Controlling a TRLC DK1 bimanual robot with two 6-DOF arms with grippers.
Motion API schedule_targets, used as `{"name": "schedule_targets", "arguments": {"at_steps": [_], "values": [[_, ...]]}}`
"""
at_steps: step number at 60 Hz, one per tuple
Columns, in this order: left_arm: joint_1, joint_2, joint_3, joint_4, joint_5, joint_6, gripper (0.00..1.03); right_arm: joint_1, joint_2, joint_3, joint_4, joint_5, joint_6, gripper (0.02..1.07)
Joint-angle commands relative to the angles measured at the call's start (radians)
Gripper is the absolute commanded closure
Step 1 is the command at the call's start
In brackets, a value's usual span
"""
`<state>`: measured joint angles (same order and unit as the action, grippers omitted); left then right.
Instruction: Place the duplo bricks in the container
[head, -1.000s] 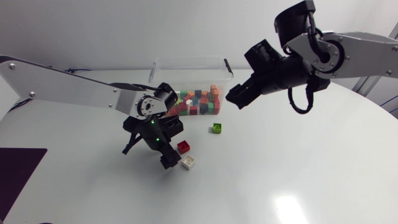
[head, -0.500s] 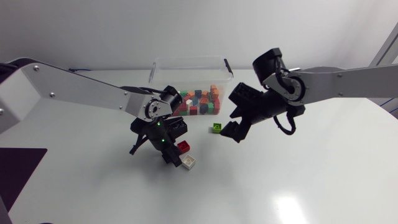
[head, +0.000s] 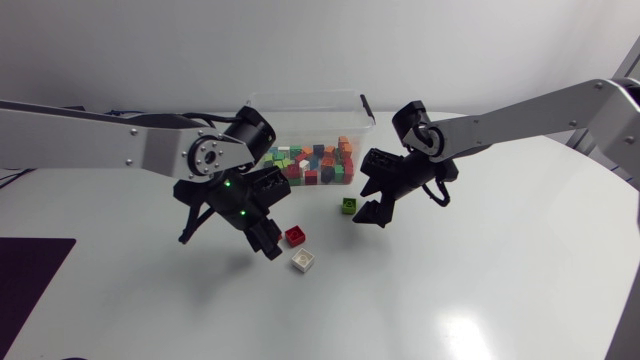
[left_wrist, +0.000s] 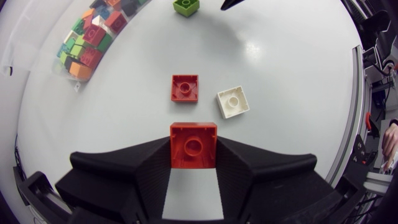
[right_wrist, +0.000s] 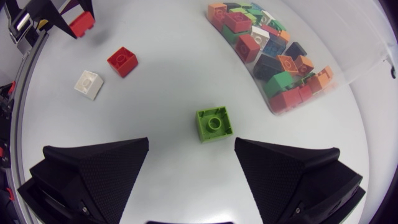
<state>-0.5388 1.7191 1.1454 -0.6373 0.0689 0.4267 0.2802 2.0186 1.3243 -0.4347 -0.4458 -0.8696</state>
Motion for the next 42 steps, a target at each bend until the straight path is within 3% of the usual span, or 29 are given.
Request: {"name": "schedule_targets", "arguments": {"at_steps": [1, 24, 42], "values": [[0.007, -0.075, -0.033, -0.019, 0.002, 0.004, 0.72, -0.006, 0.069, 0.05, -0.019, -0.016, -0.051, 0.07], [0.022, -0.299, 0.063, -0.035, 0.003, -0.009, 0.72, -0.03, 0.195, 0.17, -0.027, -0.062, -0.068, 0.07], [0.088, -0.299, 0.185, 0.045, 0.08, -0.065, 0.71, -0.036, 0.253, 0.222, -0.068, -0.119, -0.088, 0.26]]}}
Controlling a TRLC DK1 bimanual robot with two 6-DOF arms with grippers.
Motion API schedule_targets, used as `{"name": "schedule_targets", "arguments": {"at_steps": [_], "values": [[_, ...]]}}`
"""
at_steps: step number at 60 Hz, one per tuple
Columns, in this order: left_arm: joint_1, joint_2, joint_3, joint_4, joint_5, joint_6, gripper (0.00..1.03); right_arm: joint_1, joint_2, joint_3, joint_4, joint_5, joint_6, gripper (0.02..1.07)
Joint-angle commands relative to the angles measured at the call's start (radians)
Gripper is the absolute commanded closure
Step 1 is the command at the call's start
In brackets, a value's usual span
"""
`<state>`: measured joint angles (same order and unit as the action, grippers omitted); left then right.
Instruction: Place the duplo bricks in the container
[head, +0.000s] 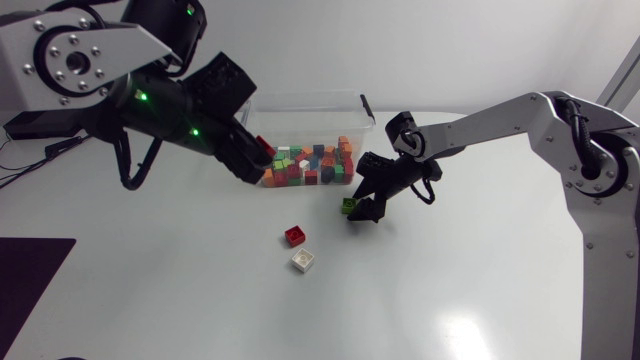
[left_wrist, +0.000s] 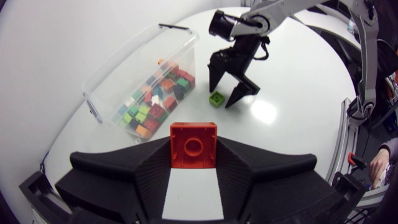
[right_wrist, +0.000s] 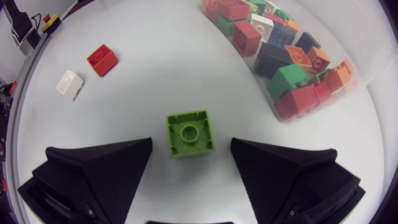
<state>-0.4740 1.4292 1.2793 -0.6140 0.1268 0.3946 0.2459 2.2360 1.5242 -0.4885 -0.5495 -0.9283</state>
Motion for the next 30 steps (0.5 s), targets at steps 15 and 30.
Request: {"name": "schedule_targets", "arguments": {"at_steps": [15, 30], "values": [[0.074, 0.071, 0.126, 0.132, 0.068, -0.088, 0.7, 0.004, 0.048, 0.016, -0.002, -0.049, -0.03, 0.68], [0.097, 0.162, 0.167, 0.249, 0.07, -0.137, 0.69, -0.005, 0.02, -0.032, 0.025, -0.066, -0.03, 0.81]]}}
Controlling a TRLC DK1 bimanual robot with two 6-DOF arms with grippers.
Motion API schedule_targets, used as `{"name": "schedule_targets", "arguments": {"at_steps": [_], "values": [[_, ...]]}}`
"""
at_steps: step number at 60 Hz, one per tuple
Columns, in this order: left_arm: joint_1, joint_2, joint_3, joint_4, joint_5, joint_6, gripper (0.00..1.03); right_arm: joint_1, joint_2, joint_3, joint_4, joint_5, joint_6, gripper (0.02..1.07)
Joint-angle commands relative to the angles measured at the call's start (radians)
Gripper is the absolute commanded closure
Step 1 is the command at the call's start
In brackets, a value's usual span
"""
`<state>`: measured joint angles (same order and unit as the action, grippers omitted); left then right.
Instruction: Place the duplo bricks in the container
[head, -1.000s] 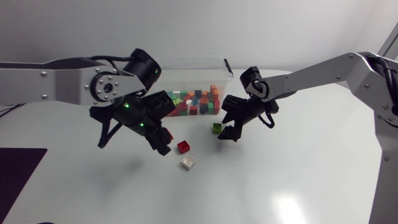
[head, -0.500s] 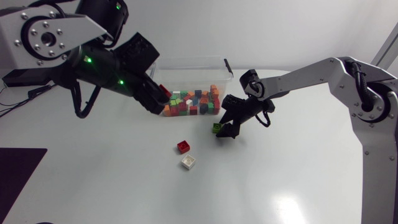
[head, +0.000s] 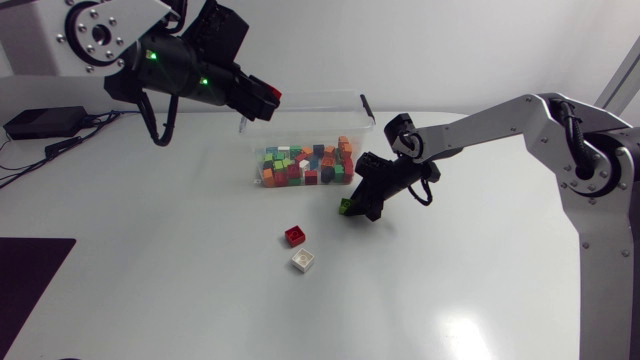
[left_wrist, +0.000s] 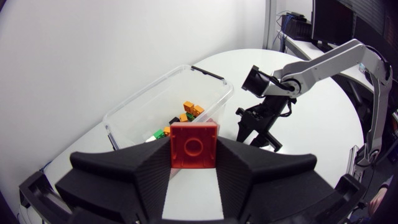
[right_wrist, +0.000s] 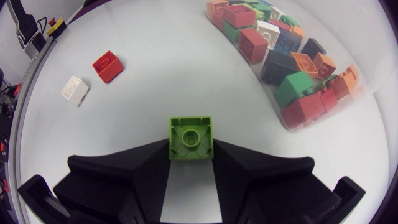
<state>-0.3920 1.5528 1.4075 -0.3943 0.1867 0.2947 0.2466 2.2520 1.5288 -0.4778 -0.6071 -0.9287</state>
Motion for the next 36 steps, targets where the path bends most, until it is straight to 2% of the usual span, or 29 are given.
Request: {"name": "schedule_targets", "arguments": {"at_steps": [1, 22, 36], "values": [[0.018, 0.047, 0.044, 0.038, 0.01, -0.04, 0.69, -0.006, -0.003, -0.045, 0.022, -0.008, -0.027, 0.81], [0.028, 0.202, 0.11, 0.206, 0.008, -0.089, 0.68, -0.023, -0.359, -0.289, 0.033, -0.002, 0.01, 0.82], [0.041, 0.345, 0.255, 0.219, -0.021, -0.123, 0.66, 0.017, -0.601, -0.41, -0.004, 0.004, 0.06, 0.82]]}}
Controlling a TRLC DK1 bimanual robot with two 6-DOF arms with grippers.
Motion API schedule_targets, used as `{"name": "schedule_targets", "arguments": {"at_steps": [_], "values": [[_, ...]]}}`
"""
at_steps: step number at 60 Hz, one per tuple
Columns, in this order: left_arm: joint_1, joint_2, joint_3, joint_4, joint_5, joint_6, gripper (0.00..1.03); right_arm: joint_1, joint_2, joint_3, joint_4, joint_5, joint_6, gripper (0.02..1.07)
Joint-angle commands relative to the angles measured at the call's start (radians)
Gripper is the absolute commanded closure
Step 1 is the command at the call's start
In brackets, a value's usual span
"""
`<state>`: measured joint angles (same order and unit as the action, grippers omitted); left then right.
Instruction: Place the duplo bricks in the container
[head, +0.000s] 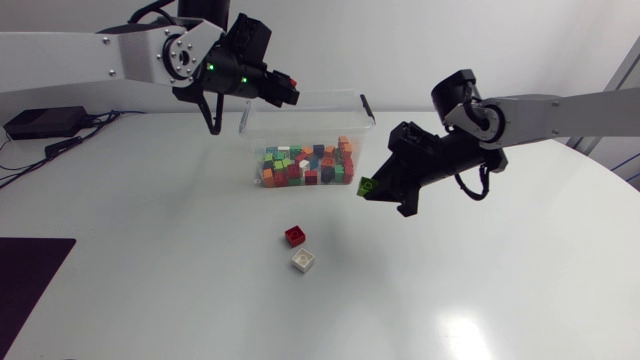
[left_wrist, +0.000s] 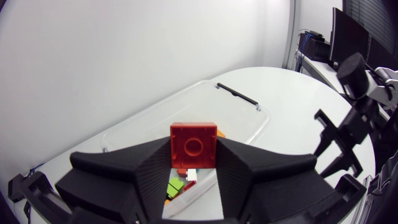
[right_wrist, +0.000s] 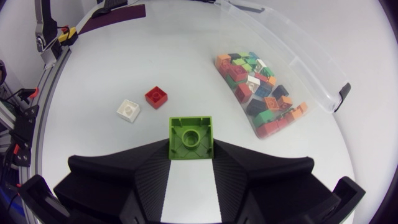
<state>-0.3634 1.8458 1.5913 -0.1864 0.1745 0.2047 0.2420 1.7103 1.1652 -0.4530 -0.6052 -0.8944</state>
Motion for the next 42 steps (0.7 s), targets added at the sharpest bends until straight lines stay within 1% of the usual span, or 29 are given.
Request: {"name": "schedule_targets", "arguments": {"at_steps": [1, 2, 4, 7, 8, 10, 11, 12, 18, 21, 27, 31, 34, 39, 40, 42], "values": [[0.014, 0.059, 0.082, 0.008, -0.01, -0.034, 0.66, 0.025, -0.075, -0.05, -0.03, 0.002, 0.031, 0.82], [0.014, 0.07, 0.098, 0.001, -0.01, -0.034, 0.66, 0.026, -0.09, -0.053, -0.03, 0.002, 0.038, 0.82], [0.017, 0.092, 0.13, -0.025, -0.01, -0.034, 0.58, 0.033, -0.12, -0.055, -0.033, 0.004, 0.052, 0.82], [0.02, 0.119, 0.17, -0.056, -0.018, -0.034, 0.36, 0.04, -0.155, -0.045, -0.05, 0.005, 0.069, 0.82], [0.021, 0.132, 0.19, -0.073, -0.024, -0.034, 0.25, 0.043, -0.17, -0.039, -0.056, 0.005, 0.078, 0.82], [0.024, 0.156, 0.23, -0.113, -0.03, -0.033, 0.09, 0.046, -0.189, -0.03, -0.065, 0.005, 0.091, 0.82], [0.024, 0.159, 0.234, -0.119, -0.03, -0.033, 0.07, 0.051, -0.196, -0.024, -0.07, 0.007, 0.095, 0.82], [0.027, 0.179, 0.269, -0.159, -0.036, -0.028, 0.03, 0.054, -0.206, -0.016, -0.072, 0.012, 0.103, 0.82], [0.044, 0.205, 0.348, -0.257, -0.05, -0.025, 0.03, 0.063, -0.241, 0.04, -0.076, 0.024, 0.163, 0.82], [0.052, 0.211, 0.397, -0.344, -0.072, -0.016, 0.04, 0.065, -0.242, 0.076, -0.076, 0.032, 0.198, 0.82], [0.07, 0.162, 0.398, -0.443, -0.07, -0.005, 0.04, 0.071, -0.219, 0.166, -0.069, 0.058, 0.265, 0.82], [0.083, 0.102, 0.366, -0.486, -0.069, 0.012, 0.04, 0.071, -0.192, 0.217, -0.058, 0.062, 0.302, 0.82], [0.095, 0.032, 0.303, -0.502, -0.053, 0.032, 0.04, 0.071, -0.155, 0.269, -0.03, 0.068, 0.347, 0.82], [0.096, -0.043, 0.216, -0.502, -0.053, 0.062, 0.04, 0.071, -0.101, 0.332, -0.004, 0.067, 0.393, 0.82], [0.095, -0.086, 0.168, -0.502, -0.053, 0.078, 0.04, 0.071, -0.081, 0.35, 0.008, 0.068, 0.41, 0.82], [0.09, -0.122, 0.128, -0.501, -0.053, 0.094, 0.04, 0.071, -0.058, 0.376, 0.023, 0.07, 0.431, 0.82]]}}
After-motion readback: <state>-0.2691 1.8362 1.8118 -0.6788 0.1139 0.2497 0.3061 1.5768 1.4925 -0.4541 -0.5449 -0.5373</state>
